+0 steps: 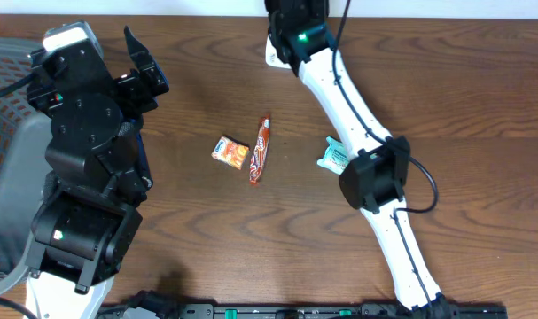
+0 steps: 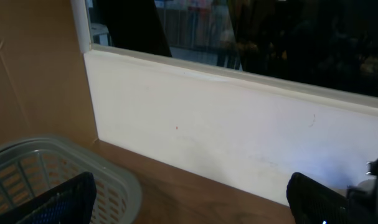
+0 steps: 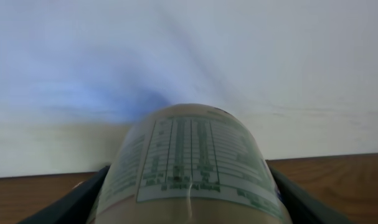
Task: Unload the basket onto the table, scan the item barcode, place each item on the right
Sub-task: 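Carry the jar to the right edge of the table and set it down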
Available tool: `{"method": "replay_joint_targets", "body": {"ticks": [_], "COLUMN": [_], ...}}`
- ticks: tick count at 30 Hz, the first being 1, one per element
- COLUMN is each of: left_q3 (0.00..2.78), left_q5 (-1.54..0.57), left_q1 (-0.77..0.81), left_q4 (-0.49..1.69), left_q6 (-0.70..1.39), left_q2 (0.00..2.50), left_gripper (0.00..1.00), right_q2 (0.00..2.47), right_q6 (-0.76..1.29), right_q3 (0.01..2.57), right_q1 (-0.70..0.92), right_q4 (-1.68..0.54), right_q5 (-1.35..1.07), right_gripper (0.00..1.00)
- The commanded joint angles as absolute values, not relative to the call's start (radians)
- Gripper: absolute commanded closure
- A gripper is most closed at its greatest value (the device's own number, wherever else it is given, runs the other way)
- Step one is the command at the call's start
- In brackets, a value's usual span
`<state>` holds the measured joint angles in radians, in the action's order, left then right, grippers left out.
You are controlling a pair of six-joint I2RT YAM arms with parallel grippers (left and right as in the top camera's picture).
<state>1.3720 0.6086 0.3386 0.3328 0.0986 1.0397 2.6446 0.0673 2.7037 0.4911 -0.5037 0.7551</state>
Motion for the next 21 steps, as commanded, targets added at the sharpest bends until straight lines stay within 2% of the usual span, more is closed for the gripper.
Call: {"method": "replay_joint_targets", "body": {"ticks": [1,11,21], "left_q3": [1.378,1.378,1.378], "left_q5": [0.622,0.622,0.622], "left_q1": [0.336,0.336,0.336], "left_q4": [0.327,0.328,0.328], "left_q6": [0.078,0.078,0.078], "left_q2": [1.038,1.039,1.059], "left_gripper": [0.02,0.02,0.02], "right_q2": [2.687,2.796,2.817], "right_q6": [0.002,-0.069,-0.115], "right_q3": [2.717,2.717,2.701], "right_q1": [0.508,0.534,0.547], "right_q4": [-0.464,-0.336,-0.287], "right_q5": [0.829,0.83,0.843], "right_gripper": [0.52,0.49,0.5]}}
